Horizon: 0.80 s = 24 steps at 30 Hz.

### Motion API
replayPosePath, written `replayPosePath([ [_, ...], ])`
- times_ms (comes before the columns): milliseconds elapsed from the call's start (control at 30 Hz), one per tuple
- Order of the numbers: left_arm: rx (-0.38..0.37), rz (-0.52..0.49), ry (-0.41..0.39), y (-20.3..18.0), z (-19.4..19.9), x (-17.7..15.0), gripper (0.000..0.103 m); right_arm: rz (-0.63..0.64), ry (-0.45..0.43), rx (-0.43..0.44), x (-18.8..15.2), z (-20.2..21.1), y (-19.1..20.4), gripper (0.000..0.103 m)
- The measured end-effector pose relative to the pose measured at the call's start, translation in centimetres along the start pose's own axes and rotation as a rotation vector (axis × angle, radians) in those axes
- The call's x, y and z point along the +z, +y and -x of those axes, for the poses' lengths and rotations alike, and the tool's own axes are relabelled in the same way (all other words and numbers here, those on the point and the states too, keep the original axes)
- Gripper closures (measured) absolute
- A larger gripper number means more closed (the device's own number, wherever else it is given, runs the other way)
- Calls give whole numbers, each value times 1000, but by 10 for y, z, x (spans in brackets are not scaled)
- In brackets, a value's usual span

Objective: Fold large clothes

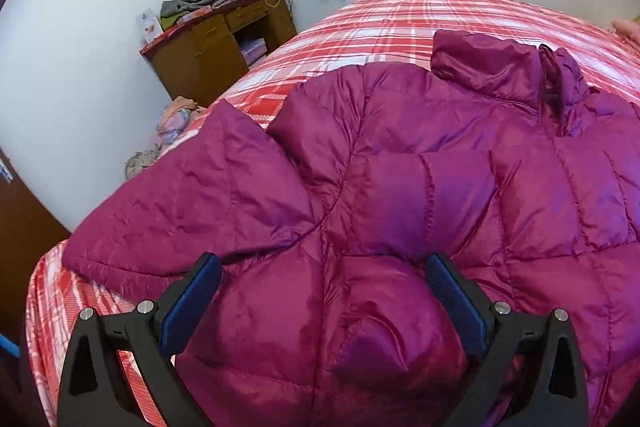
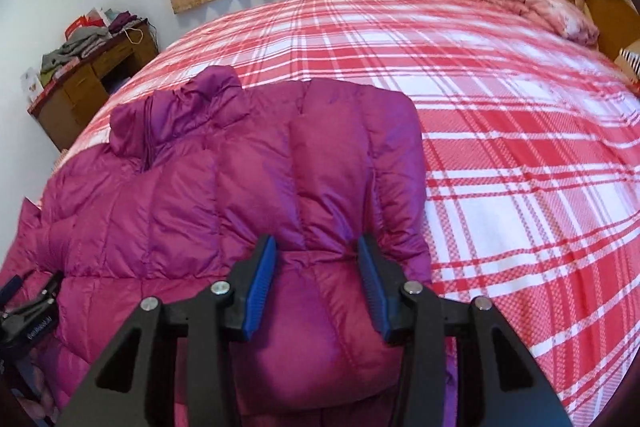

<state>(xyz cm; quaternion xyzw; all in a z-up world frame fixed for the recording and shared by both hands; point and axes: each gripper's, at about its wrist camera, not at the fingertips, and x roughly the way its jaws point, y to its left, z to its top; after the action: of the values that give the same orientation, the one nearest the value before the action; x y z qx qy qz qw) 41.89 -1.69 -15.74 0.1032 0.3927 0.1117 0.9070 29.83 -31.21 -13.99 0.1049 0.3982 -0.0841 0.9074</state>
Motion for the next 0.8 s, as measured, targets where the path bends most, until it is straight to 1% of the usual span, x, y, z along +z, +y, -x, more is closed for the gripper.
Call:
replayPosePath([
  [67,16,-28,-3,-6,-1,0,1,32,-5,-19,0,-2,7,47],
  [100,11,-29,-4,-6,-1,0,1,49,-4,-22,0,-4,9,41],
  [133,-12,-14,-1,-3,-1,0,1,65,-6,-29,-2,-4,12,37],
  [167,-57,22,8,6,0,0,1,73,-9,-39,-2,-6,11,36],
  [200,-100,86,6,21,4,0,1,77,-12,-46,-2,-5,12,36],
  [233,-116,140,-7,33,10,0,1,78,-14,-47,-1,-6,12,35],
  [300,-105,285,-90,74,31,-2,1,69,-18,-36,-2,-6,9,35],
  [367,-89,382,-156,115,47,-4,1,59,-20,-25,-2,-6,7,34],
  [400,-78,414,-171,132,50,-4,1,56,-20,-22,-2,-6,7,33],
  [433,-50,452,-177,153,51,-6,1,56,-20,-22,-2,-6,7,33],
  [533,40,562,-140,215,34,-14,1,63,-22,-36,-3,-6,11,32],
  [633,89,695,-69,264,6,-25,1,69,-24,-47,-3,-6,13,32],
  [700,91,767,-25,285,-12,-31,1,72,-25,-52,-3,-6,13,31],
  [767,49,822,28,293,-34,-36,1,73,-25,-56,-4,-7,14,31],
  [800,30,829,49,295,-44,-37,1,74,-25,-57,-3,-7,14,31],
])
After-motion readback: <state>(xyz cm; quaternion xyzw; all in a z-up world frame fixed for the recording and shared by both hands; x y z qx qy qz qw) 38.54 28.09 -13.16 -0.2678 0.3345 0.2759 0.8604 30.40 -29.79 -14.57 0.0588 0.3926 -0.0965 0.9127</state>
